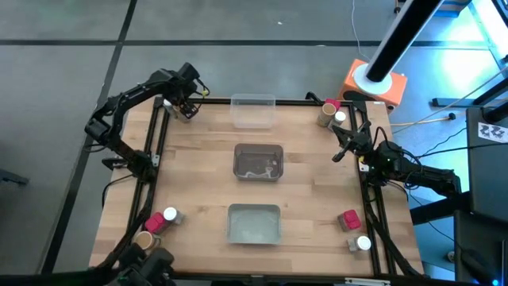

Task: Sort spices by type
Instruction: Put the top left gold seasoning bottle into the transparent bin

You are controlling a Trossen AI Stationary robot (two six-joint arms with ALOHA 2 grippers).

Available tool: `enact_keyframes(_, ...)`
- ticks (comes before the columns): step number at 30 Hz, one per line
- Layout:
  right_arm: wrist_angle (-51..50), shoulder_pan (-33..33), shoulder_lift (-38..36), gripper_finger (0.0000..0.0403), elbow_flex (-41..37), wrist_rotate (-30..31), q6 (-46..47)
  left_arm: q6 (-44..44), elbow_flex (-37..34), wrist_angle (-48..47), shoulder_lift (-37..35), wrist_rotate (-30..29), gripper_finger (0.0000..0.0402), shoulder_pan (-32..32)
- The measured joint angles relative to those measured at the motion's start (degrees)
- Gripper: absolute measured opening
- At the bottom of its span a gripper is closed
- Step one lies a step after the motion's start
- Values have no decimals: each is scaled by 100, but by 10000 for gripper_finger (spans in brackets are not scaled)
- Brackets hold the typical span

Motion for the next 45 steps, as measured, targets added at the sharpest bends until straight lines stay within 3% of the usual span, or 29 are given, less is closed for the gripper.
enact_keyframes(7,2,1,0,7,0,0,0,21,-37,88,2,193,269,175)
enact_keyframes(28,-149,0,-1,7,0,0,-2,113,-15,323,522,42,269,108)
enact_keyframes(45,-136,0,1,7,0,0,-4,-438,-13,-200,118,489,269,-877)
